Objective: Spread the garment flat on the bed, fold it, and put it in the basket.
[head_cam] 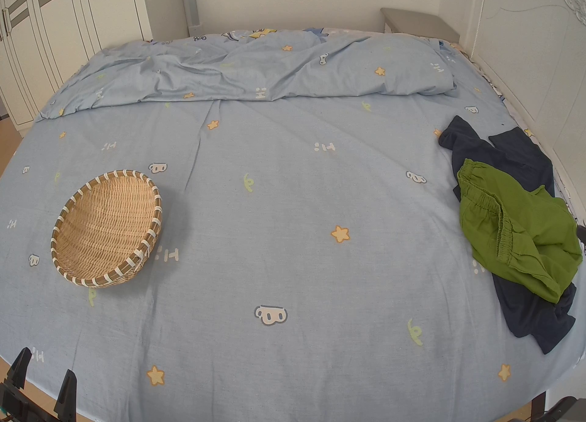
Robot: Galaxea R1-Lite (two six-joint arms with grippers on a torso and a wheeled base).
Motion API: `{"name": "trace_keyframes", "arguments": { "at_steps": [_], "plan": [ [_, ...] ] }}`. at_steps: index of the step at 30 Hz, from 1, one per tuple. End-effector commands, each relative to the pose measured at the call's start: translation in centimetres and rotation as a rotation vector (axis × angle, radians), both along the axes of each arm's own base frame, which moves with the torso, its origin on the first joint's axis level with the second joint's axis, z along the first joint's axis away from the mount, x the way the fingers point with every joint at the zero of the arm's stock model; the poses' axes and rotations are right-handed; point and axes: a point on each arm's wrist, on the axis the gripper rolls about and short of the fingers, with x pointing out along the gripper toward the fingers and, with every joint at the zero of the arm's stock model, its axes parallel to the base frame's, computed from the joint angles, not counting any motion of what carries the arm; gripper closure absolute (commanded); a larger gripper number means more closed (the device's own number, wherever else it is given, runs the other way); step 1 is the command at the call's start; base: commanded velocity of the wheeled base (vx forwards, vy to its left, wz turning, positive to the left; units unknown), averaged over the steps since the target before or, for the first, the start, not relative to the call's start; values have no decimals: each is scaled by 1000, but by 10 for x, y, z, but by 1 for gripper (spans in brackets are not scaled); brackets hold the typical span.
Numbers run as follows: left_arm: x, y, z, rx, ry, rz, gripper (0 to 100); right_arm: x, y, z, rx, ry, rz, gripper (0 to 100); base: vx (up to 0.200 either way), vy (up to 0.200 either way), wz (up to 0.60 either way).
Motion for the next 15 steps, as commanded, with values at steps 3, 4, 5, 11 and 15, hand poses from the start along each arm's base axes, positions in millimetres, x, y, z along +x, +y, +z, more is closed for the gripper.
{"name": "trace_keyframes", "arguments": {
  "at_steps": [3,4,5,11,15],
  "plan": [
    [1,0,-5,0,15,1,0,203,5,-21,-115,421,-84,0,0,0,0],
    [1,0,-5,0,15,1,0,218,8,-32,-139,446,-107,0,0,0,0],
    [1,0,-5,0,15,1,0,226,11,-39,-152,454,-122,0,0,0,0],
    [1,0,-5,0,15,1,0,266,15,-76,-202,484,-176,0,0,0,0],
    [1,0,-5,0,15,1,0,281,16,-81,-202,478,-179,0,0,0,0]
  ]
}}
